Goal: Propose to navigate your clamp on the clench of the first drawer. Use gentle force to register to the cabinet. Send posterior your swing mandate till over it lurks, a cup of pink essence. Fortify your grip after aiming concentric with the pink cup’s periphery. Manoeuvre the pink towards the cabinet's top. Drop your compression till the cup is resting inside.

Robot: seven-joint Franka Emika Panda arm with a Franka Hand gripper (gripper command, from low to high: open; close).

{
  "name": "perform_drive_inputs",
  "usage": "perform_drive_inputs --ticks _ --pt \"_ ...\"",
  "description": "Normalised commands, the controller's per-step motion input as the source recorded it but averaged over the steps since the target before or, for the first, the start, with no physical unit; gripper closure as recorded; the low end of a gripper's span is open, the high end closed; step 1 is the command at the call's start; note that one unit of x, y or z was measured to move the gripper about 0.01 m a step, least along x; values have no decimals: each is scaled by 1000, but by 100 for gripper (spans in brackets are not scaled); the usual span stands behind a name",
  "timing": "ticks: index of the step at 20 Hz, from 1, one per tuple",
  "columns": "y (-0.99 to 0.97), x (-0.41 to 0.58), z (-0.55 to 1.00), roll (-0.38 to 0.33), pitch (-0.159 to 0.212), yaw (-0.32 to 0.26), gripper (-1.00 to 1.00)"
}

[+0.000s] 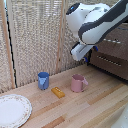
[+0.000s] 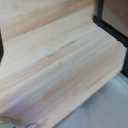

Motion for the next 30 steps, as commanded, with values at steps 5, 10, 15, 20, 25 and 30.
perform_drive_inputs --ticks 5,10,15,20,25,30 --pt "-87 318 -90 251 0 -197 -100" --pt "-214 280 -103 233 13 -177 -100" --pt "-257 217 -242 213 24 -161 -100" --pt "-151 217 -319 220 16 -156 -100" --pt "-69 170 -359 238 0 -168 -100" --pt "-137 103 -393 245 -18 -168 -100"
